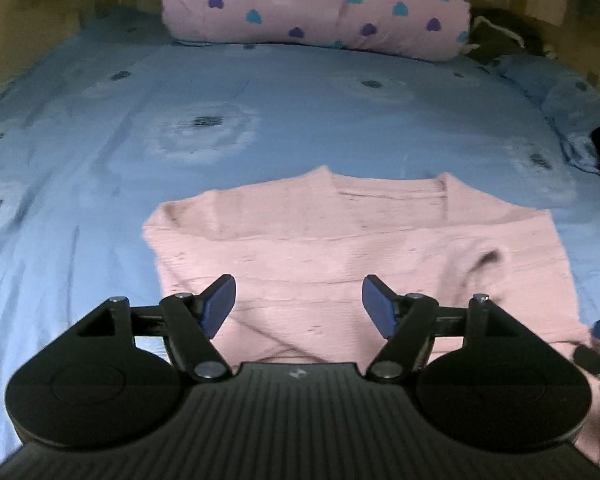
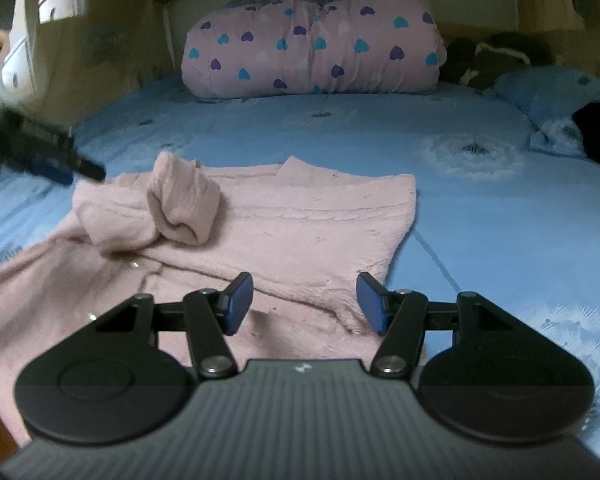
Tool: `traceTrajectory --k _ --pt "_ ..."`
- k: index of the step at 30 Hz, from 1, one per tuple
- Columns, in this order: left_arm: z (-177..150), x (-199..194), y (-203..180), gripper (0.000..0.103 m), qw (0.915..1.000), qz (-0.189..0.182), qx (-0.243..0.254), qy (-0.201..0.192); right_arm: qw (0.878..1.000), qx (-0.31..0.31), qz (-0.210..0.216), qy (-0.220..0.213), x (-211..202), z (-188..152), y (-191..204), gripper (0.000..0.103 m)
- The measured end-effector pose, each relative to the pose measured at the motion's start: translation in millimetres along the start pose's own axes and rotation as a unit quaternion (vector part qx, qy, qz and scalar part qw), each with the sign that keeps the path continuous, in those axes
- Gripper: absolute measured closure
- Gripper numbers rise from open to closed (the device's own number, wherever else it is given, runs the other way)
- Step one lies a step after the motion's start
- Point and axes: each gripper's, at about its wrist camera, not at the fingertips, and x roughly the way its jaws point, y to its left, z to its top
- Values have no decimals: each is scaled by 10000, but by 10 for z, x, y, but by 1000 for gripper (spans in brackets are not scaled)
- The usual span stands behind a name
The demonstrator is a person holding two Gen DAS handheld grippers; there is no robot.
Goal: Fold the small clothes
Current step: 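Close the right tool on the folded sleeve cuff, then fold the sleeve cuff over the cardigan with the right tool, open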
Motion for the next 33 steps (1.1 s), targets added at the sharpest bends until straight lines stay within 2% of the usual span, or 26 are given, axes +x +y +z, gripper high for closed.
traceTrajectory --k 6,10,12,16,22,24,25,26,33 --pt "-84 161 163 26 9998 183 81 -40 9989 125 419 165 46 172 263 44" --pt "-135 291 241 26 9998 155 20 98 9948 557 740 429 203 315 385 44" --pt "-139 336 264 26 9998 84 18 194 9943 612 690 534 328 378 449 44" --pt "-152 360 270 24 9998 -35 100 195 9975 63 298 633 602 415 621 44" --pt "-181 348 376 24 9997 -211 -15 134 9974 -196 373 579 961 448 696 44" --pt "-185 350 432 24 9996 -237 -99 105 9965 -499 375 555 1054 464 739 57" --pt "-188 350 450 24 9996 -231 -125 101 9955 -648 365 589 1086 469 759 78" --pt "-191 353 472 24 9996 -216 -154 89 9950 -730 324 595 1089 483 768 84" --pt "-197 309 573 24 9991 -211 -375 -33 9834 -1792 -284 86 745 811 628 86"
